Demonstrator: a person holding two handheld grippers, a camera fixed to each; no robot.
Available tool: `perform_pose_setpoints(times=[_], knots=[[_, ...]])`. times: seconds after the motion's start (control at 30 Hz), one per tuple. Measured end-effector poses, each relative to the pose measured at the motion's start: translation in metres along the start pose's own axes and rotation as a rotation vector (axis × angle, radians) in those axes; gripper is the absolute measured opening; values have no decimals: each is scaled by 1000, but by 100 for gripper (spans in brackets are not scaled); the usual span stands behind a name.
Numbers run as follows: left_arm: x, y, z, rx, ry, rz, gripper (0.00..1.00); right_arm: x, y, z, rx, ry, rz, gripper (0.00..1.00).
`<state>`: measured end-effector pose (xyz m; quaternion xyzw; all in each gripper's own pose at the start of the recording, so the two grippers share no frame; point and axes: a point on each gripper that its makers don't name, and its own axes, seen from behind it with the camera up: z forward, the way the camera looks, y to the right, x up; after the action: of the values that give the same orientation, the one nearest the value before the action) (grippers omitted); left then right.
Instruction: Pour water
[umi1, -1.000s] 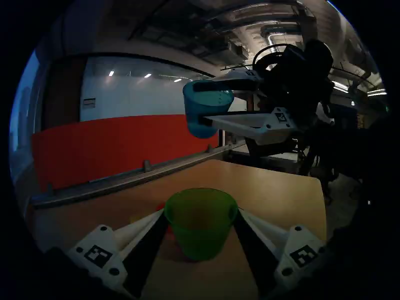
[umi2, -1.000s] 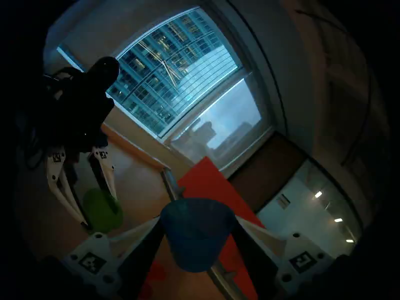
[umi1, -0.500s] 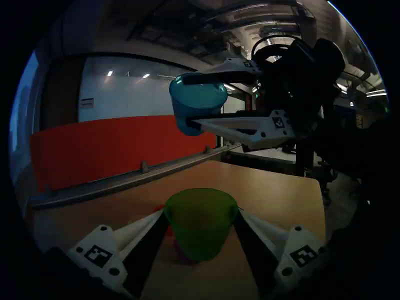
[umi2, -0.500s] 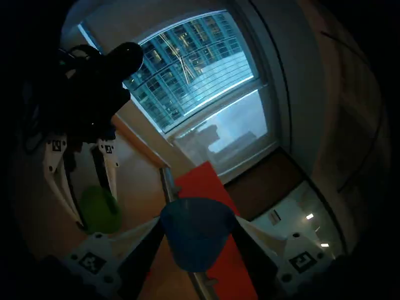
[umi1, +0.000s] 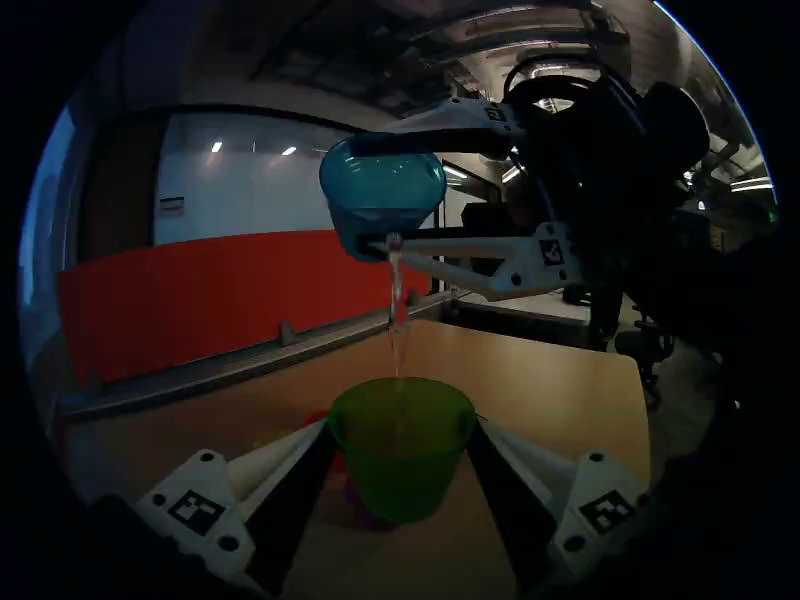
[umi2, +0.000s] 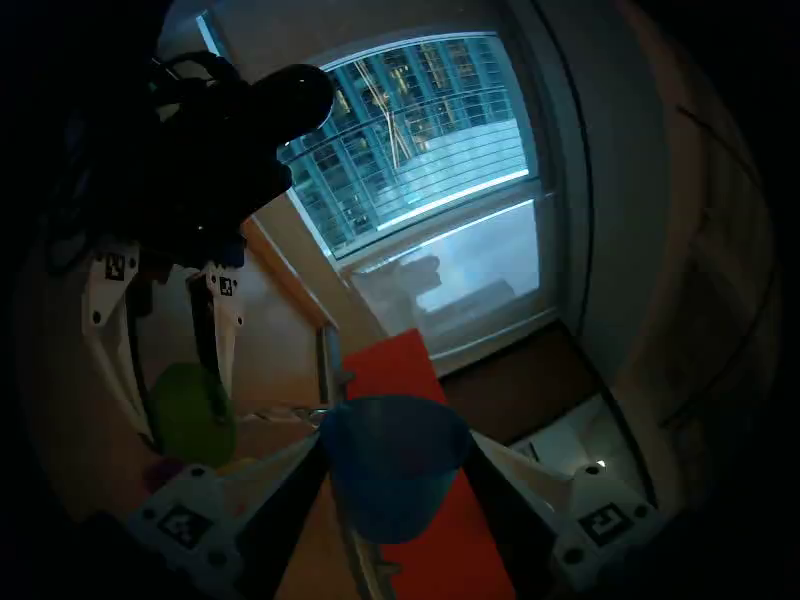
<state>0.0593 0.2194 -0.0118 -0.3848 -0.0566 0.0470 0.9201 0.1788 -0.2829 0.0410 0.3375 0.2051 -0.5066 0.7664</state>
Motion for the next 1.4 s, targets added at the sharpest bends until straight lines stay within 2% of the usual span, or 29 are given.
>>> perform_pose_setpoints(times=[0.4,1.0,1.4], knots=[[2,1,0,-2,1,1,87,-1,5,1,-14,-6,-75,91],[5,3,0,-5,6,-1,87,3,12,2,-34,3,-150,91],[6,4,1,-5,8,-1,87,7,14,4,-44,1,-220,91]])
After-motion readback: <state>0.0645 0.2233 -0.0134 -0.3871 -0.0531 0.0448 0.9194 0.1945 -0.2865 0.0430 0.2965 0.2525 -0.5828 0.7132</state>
